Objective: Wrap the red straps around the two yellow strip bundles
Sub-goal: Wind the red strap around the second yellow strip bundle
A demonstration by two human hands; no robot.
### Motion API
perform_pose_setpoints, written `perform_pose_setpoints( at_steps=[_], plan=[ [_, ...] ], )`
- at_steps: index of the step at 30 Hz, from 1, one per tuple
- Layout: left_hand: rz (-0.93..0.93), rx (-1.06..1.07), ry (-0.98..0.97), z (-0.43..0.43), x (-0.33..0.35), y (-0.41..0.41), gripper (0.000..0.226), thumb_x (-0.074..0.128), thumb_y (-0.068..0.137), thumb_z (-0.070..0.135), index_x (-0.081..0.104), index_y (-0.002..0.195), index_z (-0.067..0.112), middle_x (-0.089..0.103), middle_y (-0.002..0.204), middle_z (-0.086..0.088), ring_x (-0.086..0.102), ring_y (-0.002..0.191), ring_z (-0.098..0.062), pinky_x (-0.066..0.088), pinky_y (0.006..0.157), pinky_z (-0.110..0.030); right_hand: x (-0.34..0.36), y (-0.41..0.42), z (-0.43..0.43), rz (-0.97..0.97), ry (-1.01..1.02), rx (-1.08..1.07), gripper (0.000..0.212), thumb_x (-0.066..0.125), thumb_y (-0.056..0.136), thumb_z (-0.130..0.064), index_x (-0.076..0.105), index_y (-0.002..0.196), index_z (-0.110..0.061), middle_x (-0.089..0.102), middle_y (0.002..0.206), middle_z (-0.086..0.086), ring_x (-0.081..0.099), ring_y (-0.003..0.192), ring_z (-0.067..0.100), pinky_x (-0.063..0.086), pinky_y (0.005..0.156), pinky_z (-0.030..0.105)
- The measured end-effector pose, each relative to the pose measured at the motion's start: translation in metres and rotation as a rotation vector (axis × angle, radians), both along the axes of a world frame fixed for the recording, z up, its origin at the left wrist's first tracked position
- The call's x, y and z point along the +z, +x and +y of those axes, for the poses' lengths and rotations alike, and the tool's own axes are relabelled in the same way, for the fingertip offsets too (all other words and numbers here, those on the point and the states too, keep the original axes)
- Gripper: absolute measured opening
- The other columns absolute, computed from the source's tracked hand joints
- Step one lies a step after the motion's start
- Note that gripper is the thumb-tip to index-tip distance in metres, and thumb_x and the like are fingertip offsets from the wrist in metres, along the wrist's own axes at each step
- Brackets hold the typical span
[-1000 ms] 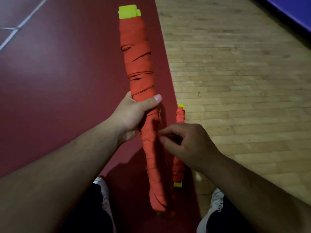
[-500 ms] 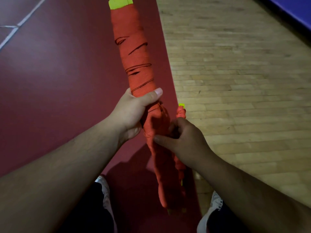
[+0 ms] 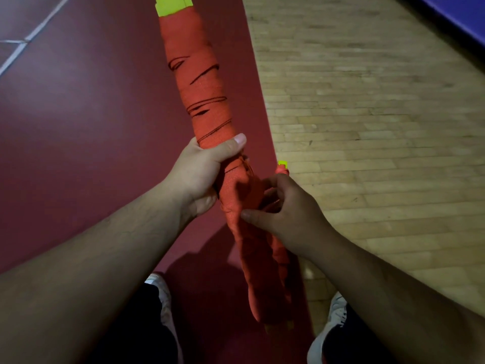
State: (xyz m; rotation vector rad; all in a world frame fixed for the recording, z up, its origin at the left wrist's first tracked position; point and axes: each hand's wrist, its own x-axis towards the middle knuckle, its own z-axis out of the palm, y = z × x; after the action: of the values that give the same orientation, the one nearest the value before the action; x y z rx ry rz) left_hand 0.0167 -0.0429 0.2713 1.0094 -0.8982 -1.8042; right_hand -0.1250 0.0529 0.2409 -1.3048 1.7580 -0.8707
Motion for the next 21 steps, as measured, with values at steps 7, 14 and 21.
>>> perform_pose_setpoints(
  at_steps=[7,14,21],
  plan=[
    [0.055,-0.018,0.043,0.003,0.001,-0.002,0.023,0.069,0.087,0.011,0.057,0.107,0.008,0.062,0.087,-0.011,0.065,0.080,-0.026,0.059,0.075,-0.037,-0.005,0.000,0.001,-0.189,0.186,0.080,0.074,0.091,0.069,-0.029,0.052,0.131,-0.032,0.074,0.099,-0.003,0.072,0.092,0.013,0.059,0.088,0.039],
    [0.056,0.056,0.088,0.002,0.004,-0.007,0.018,0.072,0.088,0.016,0.060,0.101,0.011,0.062,0.087,-0.011,0.066,0.077,-0.025,0.057,0.076,-0.041,-0.006,0.006,0.004,-0.466,0.294,0.176,0.016,0.079,0.084,-0.033,0.071,0.085,-0.020,0.074,0.083,0.013,0.066,0.075,0.029,0.054,0.073,0.039],
    [0.018,0.145,0.103,-0.004,0.003,-0.016,0.017,0.075,0.086,0.015,0.061,0.093,0.009,0.063,0.071,-0.008,0.067,0.069,-0.025,0.059,0.070,-0.041,-0.018,0.002,0.003,-0.204,0.274,0.018,0.062,0.071,0.051,-0.084,0.073,0.078,-0.028,0.075,0.073,0.004,0.073,0.068,0.024,0.061,0.076,0.052]
  ],
)
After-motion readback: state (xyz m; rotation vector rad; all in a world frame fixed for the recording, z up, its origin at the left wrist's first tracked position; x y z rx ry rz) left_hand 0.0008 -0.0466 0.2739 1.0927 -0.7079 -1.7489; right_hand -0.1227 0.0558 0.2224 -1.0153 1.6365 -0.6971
